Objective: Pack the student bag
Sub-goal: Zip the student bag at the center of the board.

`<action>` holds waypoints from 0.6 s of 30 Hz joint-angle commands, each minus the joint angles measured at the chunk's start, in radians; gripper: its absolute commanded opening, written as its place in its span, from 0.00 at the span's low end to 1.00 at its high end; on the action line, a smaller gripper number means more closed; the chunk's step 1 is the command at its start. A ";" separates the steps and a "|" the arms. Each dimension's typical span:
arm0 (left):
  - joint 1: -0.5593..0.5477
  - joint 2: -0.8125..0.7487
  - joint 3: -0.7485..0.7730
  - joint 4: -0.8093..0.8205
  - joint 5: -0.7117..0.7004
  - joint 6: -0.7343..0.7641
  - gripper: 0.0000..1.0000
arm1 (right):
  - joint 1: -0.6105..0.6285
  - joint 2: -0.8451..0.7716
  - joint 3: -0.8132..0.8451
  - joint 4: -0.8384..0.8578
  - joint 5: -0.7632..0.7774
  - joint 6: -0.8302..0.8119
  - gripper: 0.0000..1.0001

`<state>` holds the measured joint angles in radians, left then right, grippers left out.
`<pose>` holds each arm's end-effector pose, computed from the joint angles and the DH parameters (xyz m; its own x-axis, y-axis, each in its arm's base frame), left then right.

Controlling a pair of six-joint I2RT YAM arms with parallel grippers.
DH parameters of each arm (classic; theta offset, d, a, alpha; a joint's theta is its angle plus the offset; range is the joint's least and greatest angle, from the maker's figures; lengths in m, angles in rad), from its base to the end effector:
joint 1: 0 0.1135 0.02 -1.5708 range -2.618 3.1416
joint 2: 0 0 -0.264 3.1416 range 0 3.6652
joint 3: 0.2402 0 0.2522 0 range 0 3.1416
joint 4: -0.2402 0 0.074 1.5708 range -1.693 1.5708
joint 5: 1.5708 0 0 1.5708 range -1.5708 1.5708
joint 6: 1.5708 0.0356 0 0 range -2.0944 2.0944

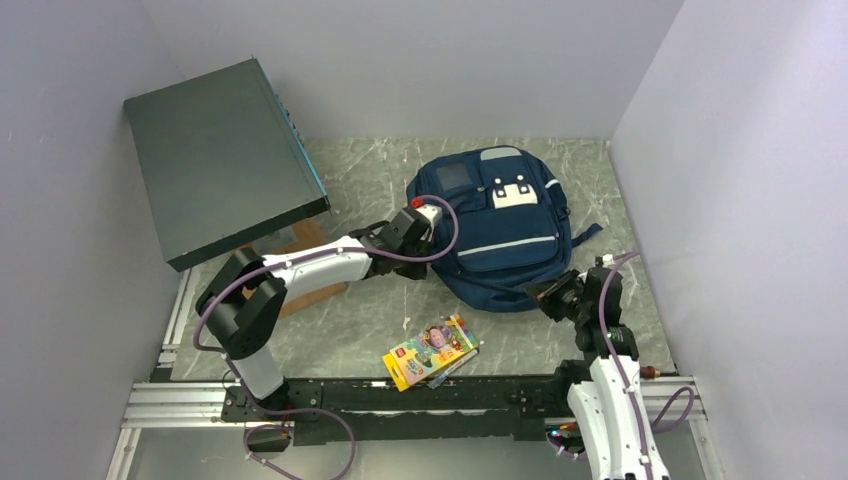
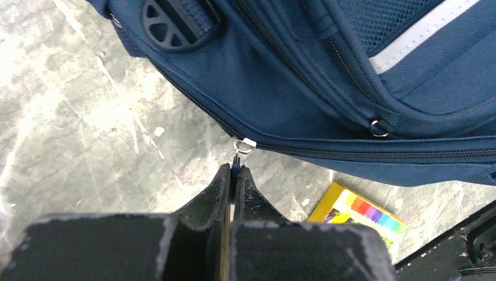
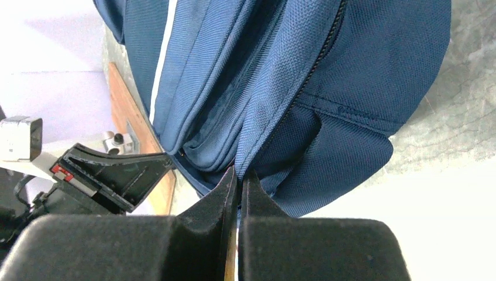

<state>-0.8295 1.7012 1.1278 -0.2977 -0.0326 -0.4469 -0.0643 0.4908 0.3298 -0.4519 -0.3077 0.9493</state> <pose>0.2461 -0.2671 0.2089 -0.7783 0.2105 -0.5915 0.4288 0.8664 -0.2558 0.1273 0.0026 0.1958 -0.4854 0.8077 -0.3346 0.3584 0.5330 0.7665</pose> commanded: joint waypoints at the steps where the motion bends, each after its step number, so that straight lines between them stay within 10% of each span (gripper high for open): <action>1: 0.071 -0.010 0.041 -0.155 -0.173 0.014 0.00 | -0.131 0.028 0.085 0.056 -0.100 -0.088 0.00; 18: 0.145 0.200 0.256 -0.288 -0.477 -0.024 0.00 | -0.242 -0.005 0.141 0.000 -0.315 -0.046 0.00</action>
<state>-0.7521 1.8717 1.3399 -0.4427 -0.2623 -0.4690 -0.2859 0.4774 0.3668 -0.4854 -0.6159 0.9268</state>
